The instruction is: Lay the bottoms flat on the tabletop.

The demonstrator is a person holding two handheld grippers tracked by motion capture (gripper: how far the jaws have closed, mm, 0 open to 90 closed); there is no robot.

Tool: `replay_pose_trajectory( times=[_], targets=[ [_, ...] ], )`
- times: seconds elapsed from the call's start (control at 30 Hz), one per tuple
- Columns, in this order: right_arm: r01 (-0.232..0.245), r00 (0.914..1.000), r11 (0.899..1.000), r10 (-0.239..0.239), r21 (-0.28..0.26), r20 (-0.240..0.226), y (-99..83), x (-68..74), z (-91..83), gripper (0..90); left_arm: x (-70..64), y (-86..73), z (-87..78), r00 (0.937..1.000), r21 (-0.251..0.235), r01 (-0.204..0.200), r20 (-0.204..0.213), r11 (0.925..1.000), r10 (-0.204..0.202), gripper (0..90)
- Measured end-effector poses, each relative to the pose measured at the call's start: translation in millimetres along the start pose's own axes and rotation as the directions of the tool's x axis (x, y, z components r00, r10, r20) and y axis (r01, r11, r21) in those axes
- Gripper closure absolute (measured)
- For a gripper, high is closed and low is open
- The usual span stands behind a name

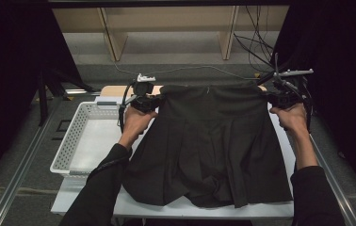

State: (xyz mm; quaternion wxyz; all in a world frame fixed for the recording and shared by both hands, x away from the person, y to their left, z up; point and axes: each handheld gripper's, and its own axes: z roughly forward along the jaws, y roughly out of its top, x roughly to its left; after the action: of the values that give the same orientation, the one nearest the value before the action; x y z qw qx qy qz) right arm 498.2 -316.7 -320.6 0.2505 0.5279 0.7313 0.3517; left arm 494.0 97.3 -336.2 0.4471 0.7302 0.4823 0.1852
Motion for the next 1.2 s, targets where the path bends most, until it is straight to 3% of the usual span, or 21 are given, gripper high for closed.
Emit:
replay_pose_trajectory(
  times=[0.2, 0.33, 0.4, 0.47, 0.9, 0.97, 1.0, 1.03, 1.07, 1.13, 1.2],
  targets=[
    [0.017, 0.9994, 1.000, -0.017, -0.012, 0.029, 8.9, 1.9, -0.2, 90.0, 2.8, 7.4, 5.0, 0.9999, -0.009, 0.010, -0.001, 0.9999, -0.010, 86.8],
    [-0.027, 0.9987, 0.998, 0.030, -0.062, 0.040, 21.1, -4.8, -8.6, 90.0, 1.9, 20.6, 4.8, 0.9994, -0.044, 0.035, 0.006, 0.9984, -0.035, 86.7],
    [-0.002, 0.9977, 0.998, 0.006, -0.055, 0.068, 28.2, -3.3, -11.4, 90.0, -1.4, 25.6, 7.8, 0.9999, -0.039, 0.013, 0.004, 0.9991, -0.013, 86.7],
    [0.002, 0.9975, 0.998, 0.002, -0.057, 0.071, 29.3, -2.0, -11.6, 90.0, -4.7, 27.6, 10.5, 1.0000, -0.034, -0.001, -0.005, 0.9994, 0.000, 86.6],
    [-0.011, 0.9969, 0.999, 0.014, -0.044, 0.077, 24.9, -7.4, -3.7, 89.1, -6.4, 28.2, 27.3, 0.9994, -0.015, 0.027, -0.020, 0.9995, -0.027, 85.2],
    [-0.034, 0.9959, 0.998, 0.038, -0.050, 0.082, 24.9, -8.7, -3.0, 80.5, -7.0, 27.7, 28.0, 0.9991, -0.018, 0.029, -0.032, 0.9994, -0.029, 79.2],
    [-0.034, 0.9959, 0.998, 0.038, -0.050, 0.082, 24.9, -8.7, -3.0, 80.5, -7.9, 27.1, 29.2, 0.9980, -0.017, 0.033, -0.054, 0.9993, -0.034, 79.2],
    [-0.047, 0.9940, 0.997, 0.052, -0.060, 0.096, 25.2, -9.0, -3.2, 73.7, -8.3, 26.9, 30.5, 0.9969, -0.008, 0.036, -0.070, 0.9993, -0.036, 61.6],
    [-0.061, 0.9947, 0.996, 0.066, -0.064, 0.079, 25.0, -10.3, -5.4, 68.1, -8.8, 25.1, 31.7, 0.9961, 0.000, 0.031, -0.082, 0.9995, -0.031, 59.6],
    [-0.052, 0.9951, 0.997, 0.058, -0.064, 0.080, 24.3, -10.0, -7.2, 66.8, -9.0, 23.5, 31.7, 0.9959, 0.007, 0.027, -0.087, 0.9996, -0.027, 57.9],
    [-0.047, 0.9958, 0.997, 0.051, -0.062, 0.076, 21.4, -9.2, -11.5, 59.7, -9.7, 17.7, 32.7, 0.9968, 0.028, 0.022, -0.077, 0.9994, -0.020, 55.1]
  ],
)
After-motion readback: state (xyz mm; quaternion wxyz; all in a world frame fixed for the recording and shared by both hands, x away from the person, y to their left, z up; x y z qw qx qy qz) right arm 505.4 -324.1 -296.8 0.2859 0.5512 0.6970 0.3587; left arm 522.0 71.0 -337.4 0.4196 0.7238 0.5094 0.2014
